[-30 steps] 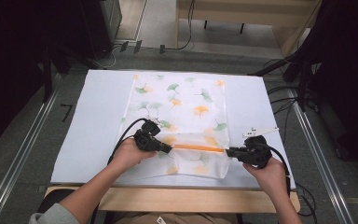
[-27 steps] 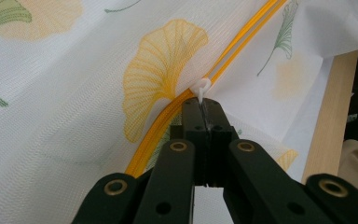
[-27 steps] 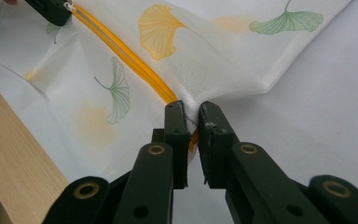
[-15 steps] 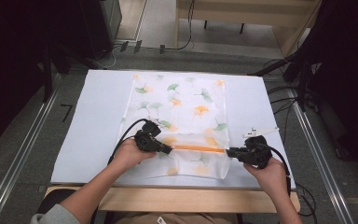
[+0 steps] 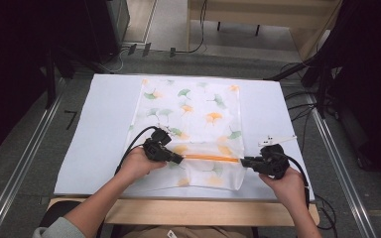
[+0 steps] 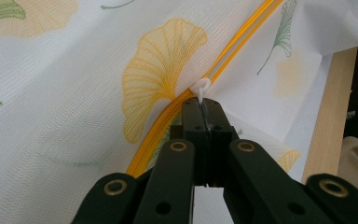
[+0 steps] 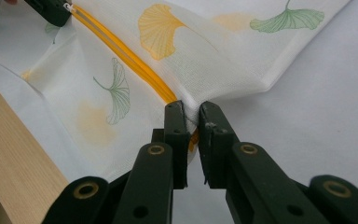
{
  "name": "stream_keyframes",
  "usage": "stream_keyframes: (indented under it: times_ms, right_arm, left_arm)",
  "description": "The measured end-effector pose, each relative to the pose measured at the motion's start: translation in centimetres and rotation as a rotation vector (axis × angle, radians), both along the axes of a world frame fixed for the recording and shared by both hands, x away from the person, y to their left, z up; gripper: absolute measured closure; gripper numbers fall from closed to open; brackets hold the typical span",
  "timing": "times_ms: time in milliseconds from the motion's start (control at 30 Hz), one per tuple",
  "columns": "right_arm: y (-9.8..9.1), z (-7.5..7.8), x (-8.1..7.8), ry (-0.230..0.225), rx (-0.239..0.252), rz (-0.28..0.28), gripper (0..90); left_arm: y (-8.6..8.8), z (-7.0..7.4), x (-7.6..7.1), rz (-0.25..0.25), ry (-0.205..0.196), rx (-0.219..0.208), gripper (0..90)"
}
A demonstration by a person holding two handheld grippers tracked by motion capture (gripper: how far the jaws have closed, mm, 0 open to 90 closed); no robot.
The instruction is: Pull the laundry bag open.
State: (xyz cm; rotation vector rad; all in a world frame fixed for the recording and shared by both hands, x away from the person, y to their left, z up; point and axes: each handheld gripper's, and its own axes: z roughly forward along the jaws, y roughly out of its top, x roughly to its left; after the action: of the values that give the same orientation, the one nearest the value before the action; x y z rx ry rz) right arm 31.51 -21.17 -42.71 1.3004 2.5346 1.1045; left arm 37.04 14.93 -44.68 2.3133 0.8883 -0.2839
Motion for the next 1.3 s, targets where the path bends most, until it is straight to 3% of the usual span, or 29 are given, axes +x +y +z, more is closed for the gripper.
stream_keyframes:
  times_ms: [267, 400, 667, 1300]
  right_arm:
    - [0.0, -0.1, 0.0, 0.003, -0.004, 0.001, 84.0]
    - [-0.1, -0.1, 0.1, 0.001, -0.006, 0.002, 83.9]
    - [0.3, -0.1, 0.3, 0.005, -0.006, 0.011, 83.9]
    - [0.3, -0.1, 0.5, 0.001, -0.011, 0.013, 84.0]
  left_arm:
    - [0.7, 0.0, 0.0, 0.005, 0.013, -0.004, 90.0]
    - [2.0, 0.0, -0.2, 0.017, 0.023, 0.008, 90.0]
    - [5.2, 0.5, -0.8, 0.068, 0.031, -0.009, 90.0]
    - [5.0, 0.4, -0.8, 0.074, 0.033, -0.008, 90.0]
